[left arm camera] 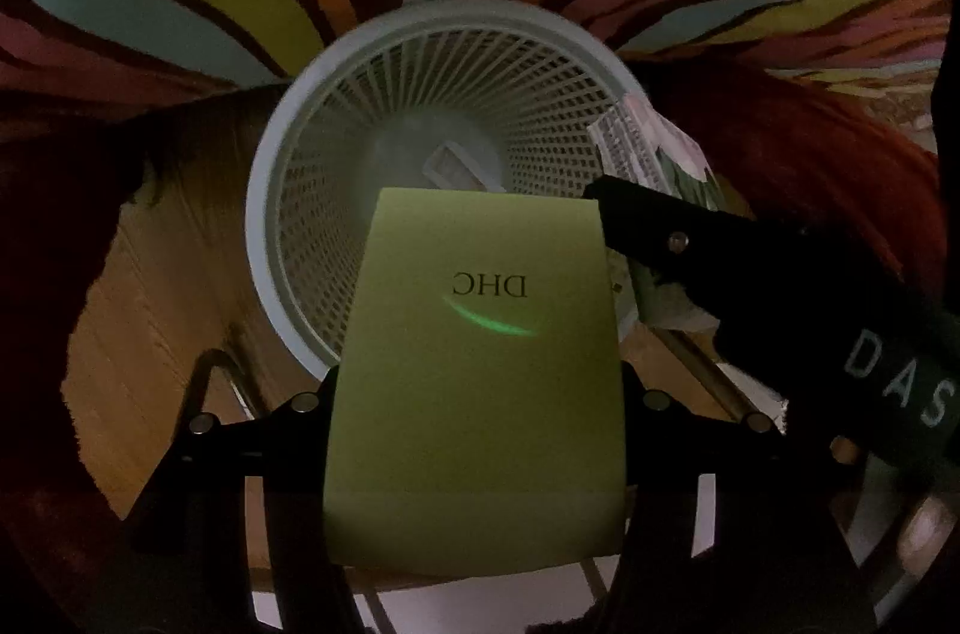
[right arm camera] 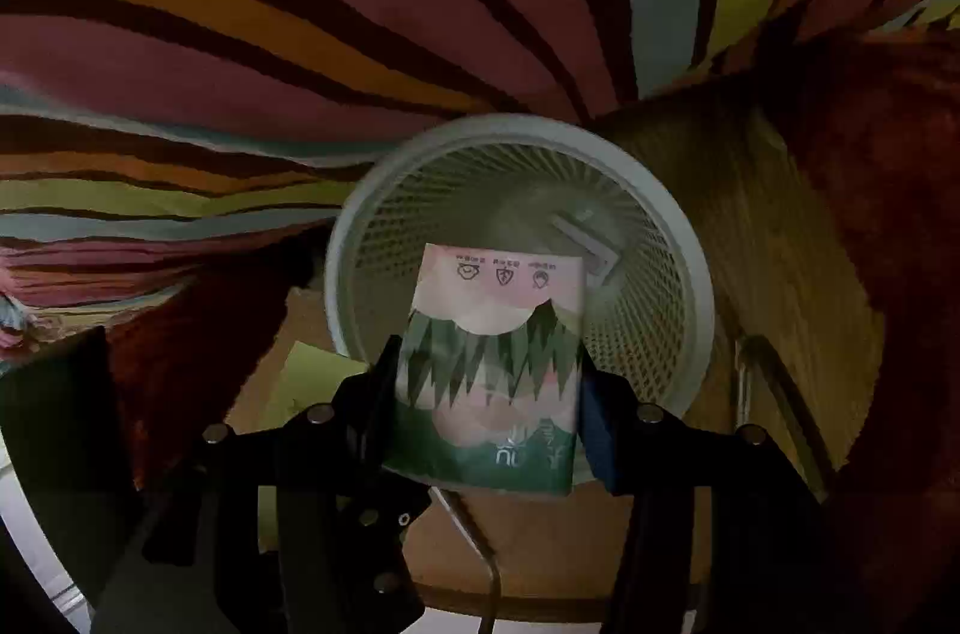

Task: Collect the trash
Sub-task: 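Carry the DHC box and tissue pack over the wastebasket with both grippers, then open both grippers to drop the DHC box and tissue pack into the wastebasket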

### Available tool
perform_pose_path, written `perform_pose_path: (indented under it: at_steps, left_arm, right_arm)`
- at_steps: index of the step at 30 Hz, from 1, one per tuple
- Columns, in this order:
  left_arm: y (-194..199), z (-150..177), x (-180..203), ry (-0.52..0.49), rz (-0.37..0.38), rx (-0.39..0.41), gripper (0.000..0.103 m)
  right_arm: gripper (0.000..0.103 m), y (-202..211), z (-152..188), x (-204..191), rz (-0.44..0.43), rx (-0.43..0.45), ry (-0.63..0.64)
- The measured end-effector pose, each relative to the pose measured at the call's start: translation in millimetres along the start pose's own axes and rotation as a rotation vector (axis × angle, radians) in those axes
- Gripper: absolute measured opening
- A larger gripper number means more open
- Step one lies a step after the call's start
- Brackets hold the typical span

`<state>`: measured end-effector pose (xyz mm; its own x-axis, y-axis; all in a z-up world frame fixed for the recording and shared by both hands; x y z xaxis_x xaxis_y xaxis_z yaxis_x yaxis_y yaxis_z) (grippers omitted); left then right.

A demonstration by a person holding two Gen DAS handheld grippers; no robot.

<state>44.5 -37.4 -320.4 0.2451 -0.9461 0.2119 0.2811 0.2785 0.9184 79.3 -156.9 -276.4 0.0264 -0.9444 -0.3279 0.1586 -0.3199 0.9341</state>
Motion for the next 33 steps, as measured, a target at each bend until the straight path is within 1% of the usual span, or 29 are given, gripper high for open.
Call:
perform_pose_path:
  at_steps: [3,11,15,16,17,18,19,20,21,22,24,28,33]
  left_arm:
    - [-8.5,-1.5,-2.6,0.024,0.008,-0.025,0.057]
    - [-25.3,-4.3,-4.6,0.059,0.021,-0.069,0.057]
    - [-30.3,-4.6,-7.6,0.097,0.041,-0.088,0.058]
    - [-32.5,-4.5,-9.4,0.107,0.045,-0.095,0.067]
    - [-34.2,-4.7,-11.2,0.114,0.042,-0.102,0.073]
    - [-35.3,-4.0,-12.8,0.12,0.022,-0.106,0.084]
    - [-35.4,-4.2,-13.7,0.121,0.0,-0.102,0.086]
    - [-36.1,-4.6,-15.6,0.123,-0.016,-0.097,0.086]
    - [-35.7,-5.0,-16.2,0.128,-0.013,-0.093,0.087]
    - [-34.5,-6.1,-17.2,0.138,-0.005,-0.087,0.089]
    - [-32.2,-8.1,-20.3,0.155,-0.003,-0.073,0.09]
    - [-31.5,-9.2,-22.0,0.17,-0.001,-0.073,0.09]
    - [-28.5,-8.4,-20.7,0.159,0.002,-0.063,0.09]
  right_arm:
    - [0.05,-6.8,0.9,0.2,0.025,-0.025,0.008]
    - [0.05,-19.2,4.9,6.0,0.046,-0.072,-0.006]
    - [0.05,-25.8,6.8,8.1,0.061,-0.098,-0.003]
    - [0.051,-26.4,6.8,9.0,0.063,-0.101,-0.003]
    - [0.051,-27.6,6.7,9.2,0.065,-0.106,-0.002]
    - [0.054,-29.2,7.3,10.3,0.074,-0.114,-0.002]
    - [0.065,-30.2,7.9,12.0,0.086,-0.12,-0.003]
    - [0.073,-30.0,7.8,14.4,0.097,-0.119,-0.006]
    - [0.082,-30.7,5.2,11.3,0.104,-0.114,-0.01]
    - [0.085,-30.7,5.1,11.8,0.11,-0.108,-0.015]
    - [0.088,-28.7,4.9,15.9,0.119,-0.097,-0.034]
    - [0.088,-29.5,5.8,20.4,0.11,-0.099,-0.061]
    - [0.088,-31.0,4.9,17.3,0.11,-0.091,-0.052]
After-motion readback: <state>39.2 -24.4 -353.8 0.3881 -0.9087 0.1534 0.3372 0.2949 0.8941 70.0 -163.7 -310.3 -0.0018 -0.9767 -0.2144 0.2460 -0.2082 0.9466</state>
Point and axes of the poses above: each gripper's, at about its wrist camera, not at the fingertips, and y roughly against the way its jaws point, x to its right, z to its underside, the point moved 7 cm from there along -y, roughly the way its jaws point, and after that the axes turned 11 degrees about y, right-handed, at the moved point
